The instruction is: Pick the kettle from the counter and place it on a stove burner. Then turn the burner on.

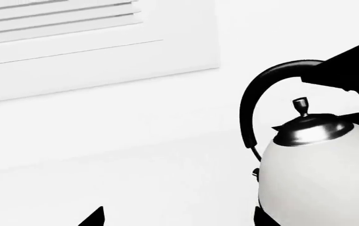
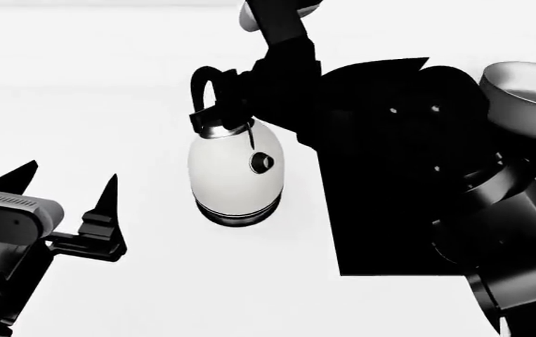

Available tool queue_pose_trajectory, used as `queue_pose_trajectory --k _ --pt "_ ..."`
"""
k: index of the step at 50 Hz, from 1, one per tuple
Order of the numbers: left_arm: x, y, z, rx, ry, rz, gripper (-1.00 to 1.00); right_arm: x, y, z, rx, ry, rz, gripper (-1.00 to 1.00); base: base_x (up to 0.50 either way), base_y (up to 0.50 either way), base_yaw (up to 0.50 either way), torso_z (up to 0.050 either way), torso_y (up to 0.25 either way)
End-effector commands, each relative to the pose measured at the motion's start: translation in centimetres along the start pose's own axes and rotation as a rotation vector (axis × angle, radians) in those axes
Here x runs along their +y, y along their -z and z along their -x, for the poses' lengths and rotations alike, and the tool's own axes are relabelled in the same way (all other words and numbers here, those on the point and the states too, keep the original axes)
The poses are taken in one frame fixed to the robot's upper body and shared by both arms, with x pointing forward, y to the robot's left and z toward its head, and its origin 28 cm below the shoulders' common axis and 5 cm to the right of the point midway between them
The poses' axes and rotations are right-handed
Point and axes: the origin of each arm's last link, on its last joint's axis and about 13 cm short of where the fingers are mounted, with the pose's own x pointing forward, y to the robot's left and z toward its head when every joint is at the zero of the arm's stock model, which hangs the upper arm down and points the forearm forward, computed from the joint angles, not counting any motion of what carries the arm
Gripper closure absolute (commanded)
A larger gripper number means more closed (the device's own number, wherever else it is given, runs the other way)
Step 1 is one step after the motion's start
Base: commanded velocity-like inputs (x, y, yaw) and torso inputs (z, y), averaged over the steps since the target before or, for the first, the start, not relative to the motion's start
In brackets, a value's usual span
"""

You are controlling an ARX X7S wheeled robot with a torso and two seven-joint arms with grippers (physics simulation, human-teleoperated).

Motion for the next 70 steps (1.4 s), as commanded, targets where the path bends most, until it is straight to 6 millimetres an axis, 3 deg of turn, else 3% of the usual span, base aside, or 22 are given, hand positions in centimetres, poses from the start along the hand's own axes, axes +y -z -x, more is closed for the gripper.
queue_pose_trajectory --k 1,23,70 --pt "-0.1 -0.2 -0.1 -0.010 0.009 0.000 -1.00 -0.3 -2.0 1.1 -0.102 0.087 0.000 1.00 0.00 0.00 0.00 0.000 0.000" --pt "-0.2 -0.2 -0.7 -0.008 0.016 0.004 -1.00 -1.4 -2.4 1.5 -0.133 0.167 -0.004 1.00 0.00 -0.01 0.00 0.000 0.000" --pt "-0.1 -0.1 -1.0 -0.007 0.024 0.006 -1.00 -1.9 -2.5 1.5 -0.146 0.202 0.007 1.00 0.00 -0.17 0.00 0.000 0.001"
